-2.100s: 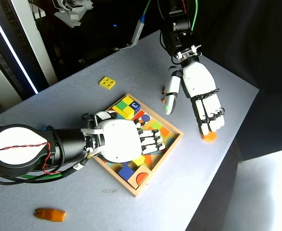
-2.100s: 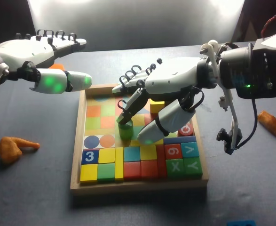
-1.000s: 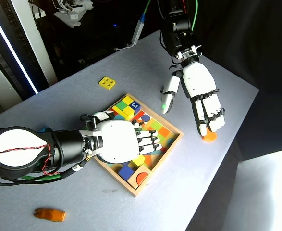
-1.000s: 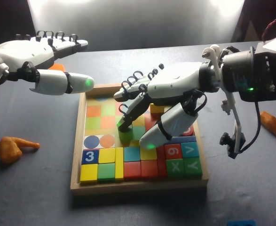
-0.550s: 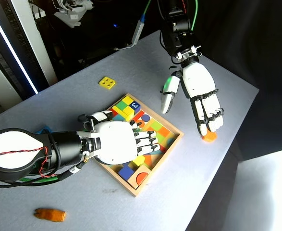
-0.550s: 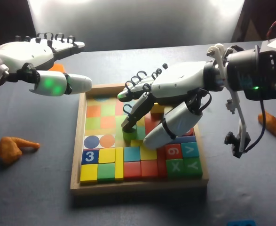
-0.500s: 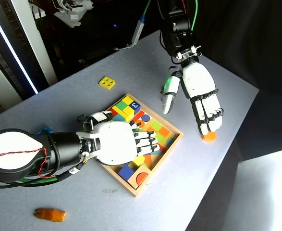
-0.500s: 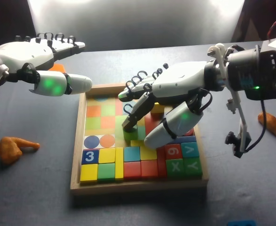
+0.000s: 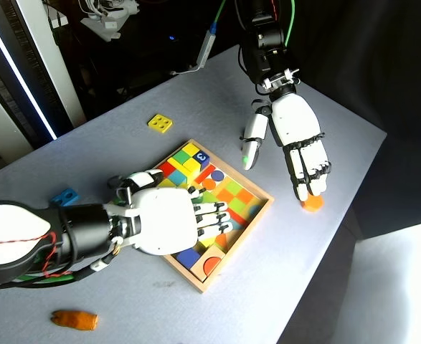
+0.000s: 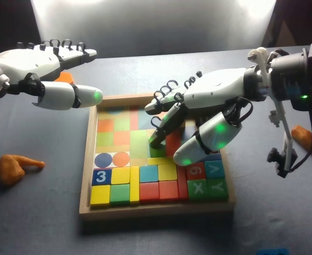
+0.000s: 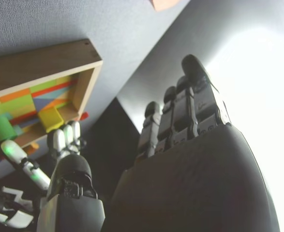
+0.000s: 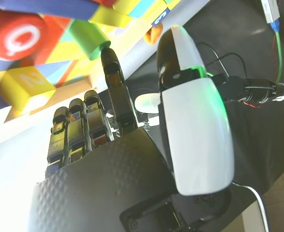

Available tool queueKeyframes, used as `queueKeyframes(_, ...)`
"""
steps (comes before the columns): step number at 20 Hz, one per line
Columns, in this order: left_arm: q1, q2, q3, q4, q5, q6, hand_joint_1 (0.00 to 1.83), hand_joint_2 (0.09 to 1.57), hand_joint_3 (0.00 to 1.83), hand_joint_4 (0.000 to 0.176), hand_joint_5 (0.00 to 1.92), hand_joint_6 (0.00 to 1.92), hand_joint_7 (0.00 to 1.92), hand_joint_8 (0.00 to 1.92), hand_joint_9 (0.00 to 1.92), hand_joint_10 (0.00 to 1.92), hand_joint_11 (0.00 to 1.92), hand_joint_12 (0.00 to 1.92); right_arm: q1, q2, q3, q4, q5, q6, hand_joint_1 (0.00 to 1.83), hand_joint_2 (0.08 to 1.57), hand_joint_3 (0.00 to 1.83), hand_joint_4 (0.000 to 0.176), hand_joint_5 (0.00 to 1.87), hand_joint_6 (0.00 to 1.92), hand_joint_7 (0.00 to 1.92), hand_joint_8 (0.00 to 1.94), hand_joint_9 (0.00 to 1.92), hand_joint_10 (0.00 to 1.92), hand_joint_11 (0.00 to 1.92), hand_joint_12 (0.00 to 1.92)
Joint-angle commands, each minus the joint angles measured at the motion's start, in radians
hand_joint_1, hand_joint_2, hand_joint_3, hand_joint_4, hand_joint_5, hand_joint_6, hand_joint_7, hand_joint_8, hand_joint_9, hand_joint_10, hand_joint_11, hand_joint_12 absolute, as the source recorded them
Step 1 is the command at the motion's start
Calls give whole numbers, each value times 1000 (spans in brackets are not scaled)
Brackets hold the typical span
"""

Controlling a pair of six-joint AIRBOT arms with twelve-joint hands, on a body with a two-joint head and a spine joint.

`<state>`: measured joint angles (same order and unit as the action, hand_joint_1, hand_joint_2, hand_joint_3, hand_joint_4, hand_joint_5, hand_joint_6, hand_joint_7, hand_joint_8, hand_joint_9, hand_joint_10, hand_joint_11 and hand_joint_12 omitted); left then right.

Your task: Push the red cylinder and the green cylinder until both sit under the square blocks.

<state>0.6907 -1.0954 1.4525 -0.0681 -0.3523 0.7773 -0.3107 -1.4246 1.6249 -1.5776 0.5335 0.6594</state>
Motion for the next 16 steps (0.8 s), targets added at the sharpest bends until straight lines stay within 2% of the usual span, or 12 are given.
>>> queueKeyframes(1, -3, -1, 8, -13, -114, -2, 0, 1158, 0, 95, 9, 1, 0, 0, 12, 17, 0, 542, 0, 10, -7, 28, 21, 16, 212, 1095, 1, 176, 567, 5, 3, 1, 0, 0, 0, 0)
queueKeyframes(4, -1, 0, 7, -16, -114, -2, 0, 1096, 0, 103, 12, 0, 0, 0, 13, 10, 0, 522, 0, 21, -16, 18, 28, 25, 257, 1096, 1, 176, 579, 7, 16, 4, 0, 0, 5, 2)
queueKeyframes(5, 0, 1, 7, -17, -114, -2, 0, 1077, 0, 96, 12, 0, 0, 0, 4, 3, 0, 491, -2, 23, -17, 17, 31, 30, 261, 1093, 0, 176, 580, 7, 18, 5, 0, 0, 7, 3)
queueKeyframes(6, 2, 2, 6, -19, -115, -2, 0, 1059, 0, 101, 13, 0, 0, 0, 3, 2, 0, 485, -3, 25, -17, 16, 35, 33, 265, 1093, 0, 176, 582, 7, 19, 5, 0, 0, 2, 1)
queueKeyframes(8, 3, 3, 6, -20, -115, -2, 0, 1078, 0, 86, 24, 5, 0, 0, 4, 2, 0, 484, -4, 31, -23, 16, 41, 37, 259, 1096, 1, 176, 583, 6, 22, 5, 0, 0, 0, 0)
queueKeyframes(11, 3, 4, 5, -21, -115, -2, 0, 1079, 0, 109, 25, 1, 0, 0, 13, 3, 0, 570, -5, 45, -37, 13, 41, 37, 264, 1090, 0, 176, 587, 5, 33, 6, 0, 0, 0, 0)
queueKeyframes(13, 3, 5, 5, -21, -115, -2, 0, 1089, 1, 104, 22, 0, 0, 0, 3, 3, 0, 551, -6, 52, -42, 10, 41, 41, 263, 1088, 0, 176, 587, 4, 30, 3, 0, 0, 0, 0)
queueKeyframes(14, 4, 5, 4, -21, -115, -2, 0, 1094, 1, 95, 15, 3, 0, 0, 6, 3, 0, 585, -7, 56, -44, 8, 42, 43, 255, 1088, 0, 176, 588, 4, 26, 2, 0, 0, 0, 0)
queueKeyframes(15, 5, 5, 4, -22, -115, -2, 0, 1089, 0, 94, 16, 1, 0, 0, 17, 5, 0, 630, -7, 61, -47, 3, 42, 48, 241, 1091, 0, 176, 586, 2, 23, 1, 0, 0, 0, 0)
queueKeyframes(16, 6, 5, 4, -23, -115, -2, 0, 1090, 0, 94, 18, 1, 0, 0, 16, 2, 0, 585, -7, 65, -49, -3, 42, 53, 251, 1092, 0, 176, 591, 4, 24, 1, 0, 0, 0, 0)
